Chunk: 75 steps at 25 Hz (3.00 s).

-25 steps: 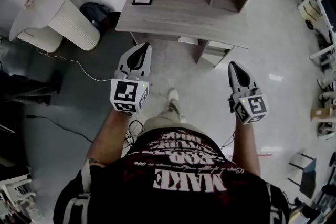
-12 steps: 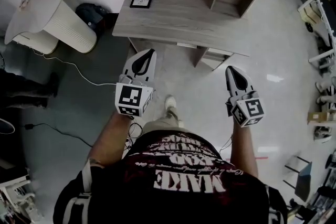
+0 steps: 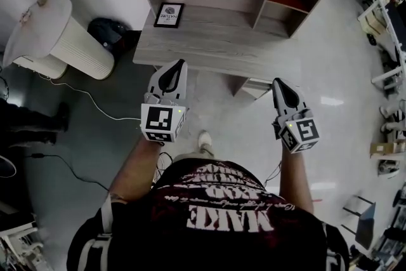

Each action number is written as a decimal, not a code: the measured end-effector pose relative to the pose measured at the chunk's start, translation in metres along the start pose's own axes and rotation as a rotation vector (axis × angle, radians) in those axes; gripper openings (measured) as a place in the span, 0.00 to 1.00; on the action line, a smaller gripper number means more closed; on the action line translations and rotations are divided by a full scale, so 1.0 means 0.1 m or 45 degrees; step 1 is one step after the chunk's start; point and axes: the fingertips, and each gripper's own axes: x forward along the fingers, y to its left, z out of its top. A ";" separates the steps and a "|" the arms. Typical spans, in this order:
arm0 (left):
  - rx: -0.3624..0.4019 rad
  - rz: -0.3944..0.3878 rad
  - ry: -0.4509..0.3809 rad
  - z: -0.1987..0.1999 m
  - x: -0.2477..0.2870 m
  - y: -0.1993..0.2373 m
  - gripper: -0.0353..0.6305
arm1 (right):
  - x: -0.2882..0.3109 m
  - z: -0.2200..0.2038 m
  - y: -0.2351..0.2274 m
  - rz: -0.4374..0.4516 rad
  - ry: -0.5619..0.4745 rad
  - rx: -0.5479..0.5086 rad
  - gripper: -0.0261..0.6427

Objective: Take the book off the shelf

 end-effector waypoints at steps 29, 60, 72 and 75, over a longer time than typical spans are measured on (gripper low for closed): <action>-0.146 0.020 -0.011 -0.12 1.03 0.90 0.06 | 1.16 0.38 -0.37 0.027 0.013 0.006 0.05; -0.272 0.051 0.154 -0.50 3.52 1.39 0.06 | 3.07 0.13 -2.19 0.062 0.063 0.133 0.05; -0.505 -0.063 0.238 -0.75 4.26 1.31 0.38 | 3.55 -0.13 -2.59 0.092 0.120 0.348 0.39; -0.550 -0.067 0.266 -0.82 4.36 1.28 0.42 | 3.63 -0.22 -2.62 0.108 0.137 0.424 0.40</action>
